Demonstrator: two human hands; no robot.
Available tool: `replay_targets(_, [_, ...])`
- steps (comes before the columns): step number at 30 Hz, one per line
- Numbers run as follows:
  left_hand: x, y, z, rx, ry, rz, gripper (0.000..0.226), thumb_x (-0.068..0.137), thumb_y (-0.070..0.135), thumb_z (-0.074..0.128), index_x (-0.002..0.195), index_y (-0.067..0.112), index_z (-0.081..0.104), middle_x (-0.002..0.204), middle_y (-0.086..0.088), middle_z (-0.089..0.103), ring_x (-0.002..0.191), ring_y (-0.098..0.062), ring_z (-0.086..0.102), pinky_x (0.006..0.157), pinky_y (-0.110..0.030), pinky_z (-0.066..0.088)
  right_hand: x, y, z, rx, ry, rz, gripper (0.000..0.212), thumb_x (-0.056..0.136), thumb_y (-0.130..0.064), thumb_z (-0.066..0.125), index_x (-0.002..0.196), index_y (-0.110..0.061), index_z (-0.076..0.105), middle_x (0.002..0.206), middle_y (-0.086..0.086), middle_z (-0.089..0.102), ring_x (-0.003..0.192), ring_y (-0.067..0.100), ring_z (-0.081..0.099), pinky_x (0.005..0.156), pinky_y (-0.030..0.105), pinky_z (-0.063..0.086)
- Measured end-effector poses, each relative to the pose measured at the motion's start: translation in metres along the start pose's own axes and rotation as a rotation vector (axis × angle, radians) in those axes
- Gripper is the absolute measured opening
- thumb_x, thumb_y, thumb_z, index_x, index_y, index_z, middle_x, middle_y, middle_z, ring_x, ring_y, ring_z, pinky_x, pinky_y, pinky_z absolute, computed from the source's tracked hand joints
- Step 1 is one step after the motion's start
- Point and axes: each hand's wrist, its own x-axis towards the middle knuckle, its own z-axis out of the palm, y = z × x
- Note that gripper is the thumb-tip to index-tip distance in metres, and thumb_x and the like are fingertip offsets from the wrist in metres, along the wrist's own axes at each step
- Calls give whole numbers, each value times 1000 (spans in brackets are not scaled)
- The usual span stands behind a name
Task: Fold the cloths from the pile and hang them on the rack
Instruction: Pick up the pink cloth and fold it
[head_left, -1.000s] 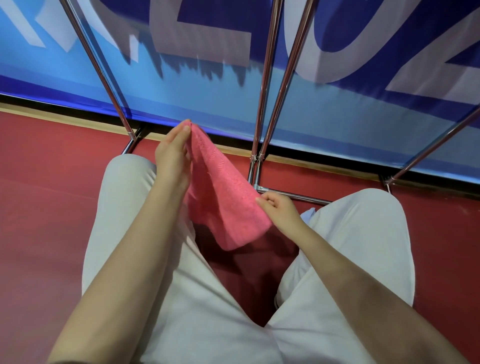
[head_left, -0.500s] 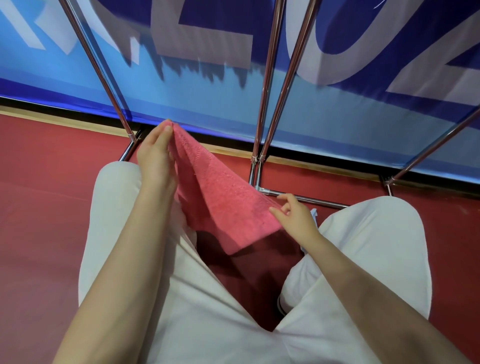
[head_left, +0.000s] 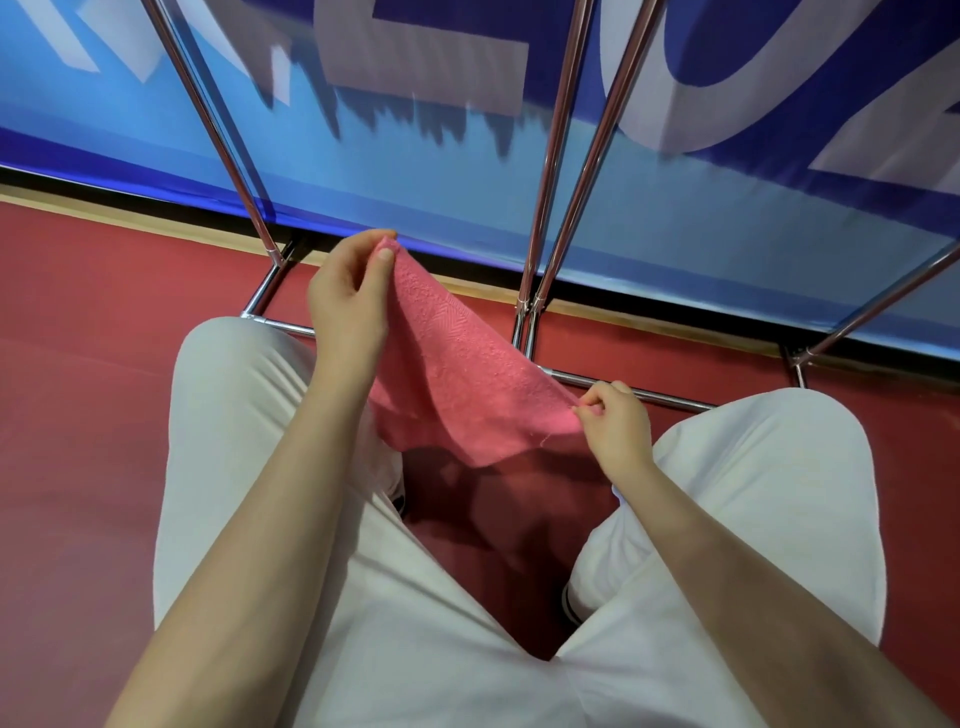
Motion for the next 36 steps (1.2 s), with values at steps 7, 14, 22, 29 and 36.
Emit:
replay_targets(7, [-1,-13,10,227,-77,206,23,95,2,36,104,10,56,94,9,54,84,-2,49,80,-11,36,8,4,-2,-70,-52,115,14,94,-20,55,97,-7,59,91,6,61,87,24,50,74,31,33])
replay_targets(14, [5,-36,12,369,-174,170,29,91,-3,36,101,9,60,101,-3,59,98,-19,54,80,-9,36,42,11,-43,388,153,270,11,90,-12,57,95,-9,66,89,5,63,82,20,58,71,22,44])
replay_targets(22, [-2,-52,23,503,-245,114,41,94,-2,44,133,9,54,123,-14,60,113,-24,56,100,-30,42,58,8,-88,912,381,275,7,79,-10,71,79,-17,70,65,-2,60,58,9,51,60,22,42])
replay_targets(29, [7,-61,27,194,86,-261,28,95,7,48,117,7,64,111,-2,64,106,-14,59,87,-15,41,52,6,-117,582,113,-14,11,84,-10,70,83,-21,70,78,-9,67,73,-1,60,73,13,47])
replay_targets(36, [4,-62,30,198,70,-221,26,95,9,45,115,12,62,108,2,61,103,-14,57,91,-22,43,45,13,-114,679,173,58,17,84,-14,70,71,-21,62,71,-6,60,69,6,53,69,23,44])
